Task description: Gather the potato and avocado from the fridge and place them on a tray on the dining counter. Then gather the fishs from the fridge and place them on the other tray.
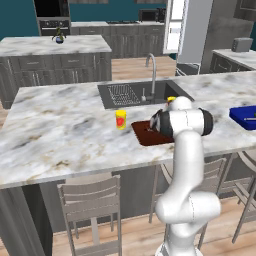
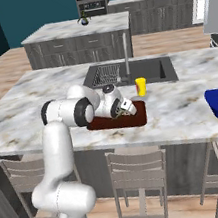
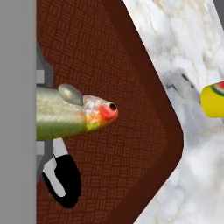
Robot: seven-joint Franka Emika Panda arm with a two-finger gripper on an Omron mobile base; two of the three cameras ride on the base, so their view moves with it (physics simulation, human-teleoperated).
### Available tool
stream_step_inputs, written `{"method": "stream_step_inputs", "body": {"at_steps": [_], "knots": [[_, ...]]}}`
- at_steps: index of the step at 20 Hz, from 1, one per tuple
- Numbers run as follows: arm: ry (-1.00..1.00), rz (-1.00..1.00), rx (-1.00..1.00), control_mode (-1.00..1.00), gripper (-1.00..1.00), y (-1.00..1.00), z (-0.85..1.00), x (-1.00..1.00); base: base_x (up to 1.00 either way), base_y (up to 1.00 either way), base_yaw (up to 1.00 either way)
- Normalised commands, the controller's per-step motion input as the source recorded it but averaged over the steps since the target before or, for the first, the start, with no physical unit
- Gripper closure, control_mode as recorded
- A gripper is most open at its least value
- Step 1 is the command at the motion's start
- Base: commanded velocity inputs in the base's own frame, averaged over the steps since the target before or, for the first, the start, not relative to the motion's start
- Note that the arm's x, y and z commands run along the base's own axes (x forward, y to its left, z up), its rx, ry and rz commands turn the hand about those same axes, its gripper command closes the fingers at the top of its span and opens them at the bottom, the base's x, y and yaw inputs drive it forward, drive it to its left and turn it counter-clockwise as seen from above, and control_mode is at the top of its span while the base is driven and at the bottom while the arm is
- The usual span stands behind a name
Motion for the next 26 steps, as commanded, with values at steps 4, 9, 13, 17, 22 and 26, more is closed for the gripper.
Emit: {"method": "stream_step_inputs", "body": {"at_steps": [4, 9, 13, 17, 22, 26], "knots": [[0.08, 0.0, 0.0, -1.0, 1.0, -0.09, -0.21, 0.61, 0.0, 0.0, 0.0], [0.04, 0.0, 0.0, -1.0, -1.0, -0.02, -0.19, 0.31, 0.0, 0.0, 0.0], [-0.05, 0.01, 0.0, -1.0, -1.0, -0.02, -0.03, -0.2, 0.0, 0.0, 0.0], [-0.17, 0.04, 0.0, -1.0, -1.0, -0.13, 0.0, -0.65, 0.0, 0.0, 0.0], [-0.29, 0.09, 0.0, -1.0, -1.0, -0.06, 0.23, -0.97, 0.0, 0.0, 0.0], [-0.43, 0.06, 0.0, -1.0, -1.0, 0.01, 0.5, -1.0, 0.0, 0.0, 0.0]]}}
